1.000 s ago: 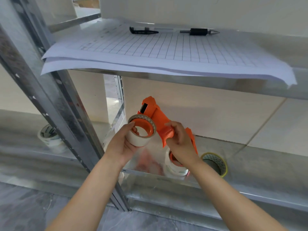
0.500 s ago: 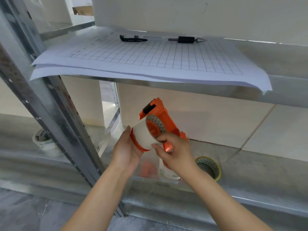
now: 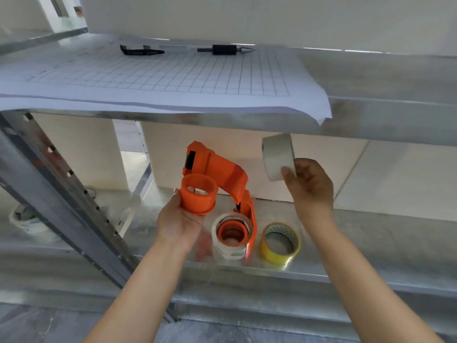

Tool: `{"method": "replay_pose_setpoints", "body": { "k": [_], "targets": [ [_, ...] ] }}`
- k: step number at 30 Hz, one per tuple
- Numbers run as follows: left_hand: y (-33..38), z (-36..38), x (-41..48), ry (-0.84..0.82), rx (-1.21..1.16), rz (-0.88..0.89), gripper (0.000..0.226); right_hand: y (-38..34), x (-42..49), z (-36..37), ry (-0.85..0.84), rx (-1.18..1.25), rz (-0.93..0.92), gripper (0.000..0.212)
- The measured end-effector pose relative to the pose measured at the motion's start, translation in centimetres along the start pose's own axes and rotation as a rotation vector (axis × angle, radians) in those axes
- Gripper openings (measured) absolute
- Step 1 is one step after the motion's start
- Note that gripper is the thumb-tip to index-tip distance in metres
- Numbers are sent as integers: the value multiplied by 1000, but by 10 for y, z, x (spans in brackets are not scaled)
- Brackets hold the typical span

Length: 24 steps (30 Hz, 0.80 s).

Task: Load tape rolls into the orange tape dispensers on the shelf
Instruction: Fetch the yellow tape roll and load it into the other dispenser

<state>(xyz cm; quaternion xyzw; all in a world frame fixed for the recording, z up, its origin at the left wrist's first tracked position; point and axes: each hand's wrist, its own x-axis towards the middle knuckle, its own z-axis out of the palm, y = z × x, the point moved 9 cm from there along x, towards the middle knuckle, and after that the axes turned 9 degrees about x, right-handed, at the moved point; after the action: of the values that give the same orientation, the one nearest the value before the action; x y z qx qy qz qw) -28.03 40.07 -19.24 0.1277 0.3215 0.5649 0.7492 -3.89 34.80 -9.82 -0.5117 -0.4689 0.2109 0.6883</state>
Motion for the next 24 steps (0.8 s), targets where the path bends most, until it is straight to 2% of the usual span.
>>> {"method": "replay_pose_setpoints", "body": {
  "k": [3,6,8,16,19,22,24],
  "targets": [
    [0,1,2,-3,-2,20,33,33,8,-18,-144,-371,-1,8],
    [-2,5,0,-8,-2,12,33,81,5,-21,-396,-692,43,13],
    [-3,7,-1,-13,11,15,36,106,-1,-18,-524,-807,80,14],
    [-2,1,-9,-31,12,-11,43,150,-17,-6,-657,-824,133,15],
    [-2,-2,-10,-44,3,-14,43,142,-17,-11,-579,-831,73,19],
    [0,-3,-9,-57,26,-1,43,122,-30,-13,-510,-768,121,23],
    [-1,-3,-9,-66,27,-3,43,118,-57,0,-638,-860,113,28]
  ]
}}
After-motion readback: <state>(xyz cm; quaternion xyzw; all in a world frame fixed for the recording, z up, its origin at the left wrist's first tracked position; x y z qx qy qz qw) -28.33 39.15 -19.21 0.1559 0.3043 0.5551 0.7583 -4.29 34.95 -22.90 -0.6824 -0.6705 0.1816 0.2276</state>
